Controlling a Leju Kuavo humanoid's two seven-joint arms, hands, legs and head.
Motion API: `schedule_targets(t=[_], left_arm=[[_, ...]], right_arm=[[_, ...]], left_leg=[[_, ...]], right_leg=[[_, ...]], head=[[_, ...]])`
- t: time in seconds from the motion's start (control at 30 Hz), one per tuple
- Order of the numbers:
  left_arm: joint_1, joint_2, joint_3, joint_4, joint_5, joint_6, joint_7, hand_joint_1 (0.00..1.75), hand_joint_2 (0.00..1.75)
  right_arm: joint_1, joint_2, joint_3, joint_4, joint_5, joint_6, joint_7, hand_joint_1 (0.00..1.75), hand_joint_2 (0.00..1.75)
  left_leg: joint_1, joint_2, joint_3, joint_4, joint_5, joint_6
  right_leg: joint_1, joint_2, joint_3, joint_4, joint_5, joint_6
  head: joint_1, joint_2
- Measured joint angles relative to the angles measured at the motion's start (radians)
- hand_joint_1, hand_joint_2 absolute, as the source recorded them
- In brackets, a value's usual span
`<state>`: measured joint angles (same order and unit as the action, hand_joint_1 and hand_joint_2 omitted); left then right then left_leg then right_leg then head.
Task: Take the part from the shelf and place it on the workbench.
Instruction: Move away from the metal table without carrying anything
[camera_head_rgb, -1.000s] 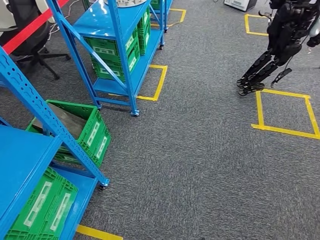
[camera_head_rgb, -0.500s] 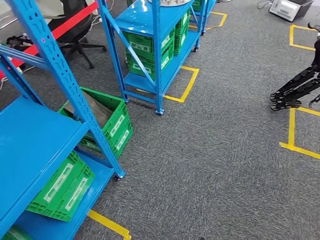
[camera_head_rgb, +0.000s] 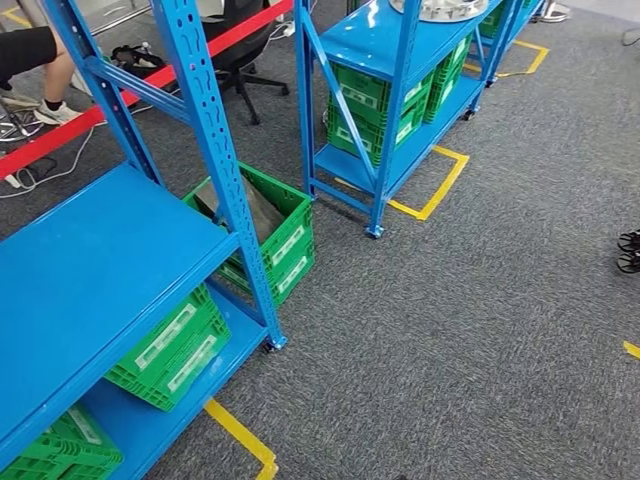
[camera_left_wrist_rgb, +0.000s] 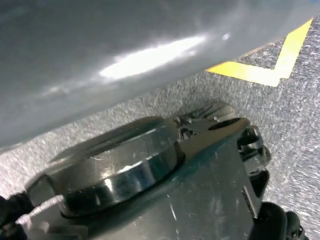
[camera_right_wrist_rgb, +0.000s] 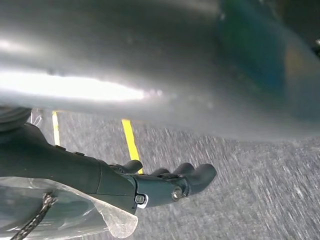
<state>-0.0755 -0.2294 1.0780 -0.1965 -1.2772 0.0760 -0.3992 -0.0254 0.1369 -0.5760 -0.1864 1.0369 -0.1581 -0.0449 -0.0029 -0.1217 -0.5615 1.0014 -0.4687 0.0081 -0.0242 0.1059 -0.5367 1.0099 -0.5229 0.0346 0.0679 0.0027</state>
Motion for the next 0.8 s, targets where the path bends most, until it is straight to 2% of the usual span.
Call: schedule_targets(t=[0.03,0.07,0.1,0.13,0.2,0.23,0.27,0.3,0.33,0.43,0.47,0.53,0.57,0.6,0.63,0.67,0.7,0.73,0.77,0.8], left_arm=[[0.001,0.000,0.000,0.000,0.000,0.000,0.000,0.00,0.00],[0.002,0.000,0.000,0.000,0.000,0.000,0.000,0.00,0.00],[0.004,0.000,0.001,0.000,0.000,0.000,0.001,0.00,0.00],[0.004,0.001,0.001,0.000,0.000,0.000,0.002,0.00,0.00],[0.000,0.001,0.001,0.000,0.001,-0.001,0.003,0.00,0.00],[-0.001,0.001,0.001,0.000,0.001,-0.001,0.003,0.00,0.00],[-0.001,0.001,0.001,0.000,0.002,-0.001,0.003,0.00,0.00],[0.001,0.001,0.001,0.000,0.002,-0.001,0.003,0.00,0.00],[0.003,0.002,0.001,0.000,0.002,-0.001,0.003,0.00,0.00],[0.004,0.003,0.001,0.000,0.002,-0.001,0.003,0.00,0.00],[0.003,0.003,0.001,0.000,0.002,-0.001,0.003,0.00,0.00],[0.001,0.003,0.001,0.000,0.002,-0.001,0.003,0.00,0.00],[0.000,0.003,0.002,0.000,0.002,-0.001,0.003,0.00,0.00],[0.002,0.003,0.002,0.000,0.002,-0.001,0.003,0.00,0.00],[0.003,0.003,0.002,0.000,0.002,-0.001,0.003,0.00,0.00],[0.003,0.003,0.003,0.000,0.002,-0.001,0.003,0.00,0.00],[0.002,0.002,0.005,0.000,0.002,-0.001,0.003,0.00,0.00],[0.000,0.002,0.006,0.000,0.002,-0.001,0.004,0.00,0.00],[-0.001,0.001,0.007,0.000,0.002,-0.001,0.004,0.00,0.00],[-0.001,0.000,0.008,0.000,0.002,-0.001,0.004,0.00,0.00]], right_arm=[[0.000,-0.001,0.000,0.000,0.000,0.000,-0.001,0.00,0.00],[0.000,-0.001,0.000,0.000,0.001,0.001,-0.004,0.00,0.00],[0.000,-0.001,0.000,0.000,0.002,0.002,-0.007,0.00,0.00],[0.000,-0.001,0.000,0.000,0.003,0.004,-0.011,0.00,0.00],[0.002,-0.001,0.000,0.000,0.004,0.007,-0.017,0.00,0.00],[0.004,-0.001,0.000,0.000,0.004,0.008,-0.019,0.00,0.00],[0.005,-0.001,0.000,0.000,0.004,0.009,-0.020,0.00,0.00],[0.005,-0.001,0.000,0.000,0.005,0.010,-0.022,0.00,0.00],[0.004,-0.001,0.000,0.000,0.005,0.012,-0.025,0.00,0.00],[0.000,-0.001,0.000,0.000,0.007,0.017,-0.032,0.00,0.00],[0.000,-0.001,0.000,0.000,0.007,0.018,-0.033,0.00,0.00],[-0.001,-0.001,0.000,0.000,0.008,0.020,-0.035,0.00,0.00],[-0.003,-0.001,0.000,0.000,0.008,0.020,-0.035,0.00,0.00],[-0.005,-0.001,0.000,0.000,0.008,0.021,-0.036,0.00,0.00],[-0.007,-0.001,0.000,-0.001,0.008,0.021,-0.036,0.00,0.00],[-0.008,-0.001,0.000,-0.001,0.008,0.021,-0.036,0.00,0.00],[-0.008,-0.001,0.000,-0.001,0.008,0.021,-0.037,0.00,0.00],[-0.007,-0.001,0.000,-0.001,0.008,0.021,-0.037,0.00,0.00],[-0.007,-0.001,0.000,-0.001,0.008,0.021,-0.037,0.00,0.00],[-0.005,-0.001,0.000,-0.001,0.008,0.020,-0.037,0.00,0.00]], left_leg=[[0.002,-0.013,-0.005,0.001,0.002,-0.006],[0.004,-0.013,-0.008,0.002,0.002,-0.012],[0.003,0.003,-0.013,0.013,-0.005,-0.018],[0.002,0.030,-0.026,0.039,-0.023,-0.023],[0.002,0.090,-0.078,0.150,-0.081,-0.032],[0.004,0.102,-0.111,0.218,-0.109,-0.035],[0.005,0.109,-0.135,0.269,-0.124,-0.037],[0.007,0.112,-0.143,0.286,-0.119,-0.038],[0.008,0.116,-0.131,0.262,-0.096,-0.038],[0.007,0.138,-0.051,0.108,-0.011,-0.031],[0.003,0.160,-0.030,0.066,-0.001,-0.025],[-0.007,0.188,-0.008,0.019,0.001,-0.014],[-0.011,0.193,-0.004,0.007,-0.002,-0.007],[-0.008,0.180,-0.003,0.004,0.000,-0.003],[-0.005,0.168,-0.001,-0.001,0.002,0.003],[-0.002,0.156,0.001,-0.006,0.005,0.009],[0.002,0.144,0.003,-0.010,0.008,0.014],[0.003,0.133,0.003,-0.011,0.008,0.017],[0.003,0.120,0.002,-0.010,0.008,0.019],[0.003,0.106,0.003,-0.010,0.007,0.020]], right_leg=[[0.001,-0.011,0.003,-0.003,0.001,-0.005],[0.001,-0.025,0.004,-0.005,0.003,-0.011],[0.001,-0.039,0.007,-0.007,0.005,-0.017],[0.001,-0.055,0.009,-0.011,0.006,-0.024],[0.003,-0.089,0.013,-0.013,0.003,-0.033],[0.005,-0.108,0.014,-0.013,0.000,-0.036],[0.006,-0.126,0.016,-0.013,-0.002,-0.037],[0.006,-0.142,0.018,-0.013,-0.004,-0.037],[0.006,-0.156,0.021,-0.012,-0.007,-0.037],[0.007,-0.182,0.032,-0.013,-0.014,-0.033],[0.009,-0.190,0.034,-0.012,-0.018,-0.029],[0.013,-0.209,0.039,-0.013,-0.025,-0.019],[0.015,-0.221,0.043,-0.014,-0.029,-0.013],[0.015,-0.230,0.048,-0.016,-0.032,-0.008],[0.014,-0.221,0.049,-0.011,-0.040,-0.003],[0.013,-0.200,0.040,0.011,-0.056,0.001],[0.011,-0.170,0.019,0.055,-0.082,0.005],[0.011,-0.138,-0.012,0.121,-0.113,0.007],[0.010,-0.120,-0.049,0.193,-0.142,0.008],[0.010,-0.112,-0.083,0.252,-0.157,0.009]], head=[[0.000,0.000],[0.000,0.000],[-0.002,0.000],[-0.004,0.000],[-0.009,0.000],[-0.010,0.000],[-0.010,0.000],[-0.010,0.000],[-0.010,0.000],[-0.010,0.000],[-0.010,0.000],[-0.009,0.000],[-0.009,0.000],[-0.009,0.000],[-0.008,0.000],[-0.005,0.000],[-0.002,0.000],[0.001,0.000],[0.003,0.000],[0.004,0.000]])
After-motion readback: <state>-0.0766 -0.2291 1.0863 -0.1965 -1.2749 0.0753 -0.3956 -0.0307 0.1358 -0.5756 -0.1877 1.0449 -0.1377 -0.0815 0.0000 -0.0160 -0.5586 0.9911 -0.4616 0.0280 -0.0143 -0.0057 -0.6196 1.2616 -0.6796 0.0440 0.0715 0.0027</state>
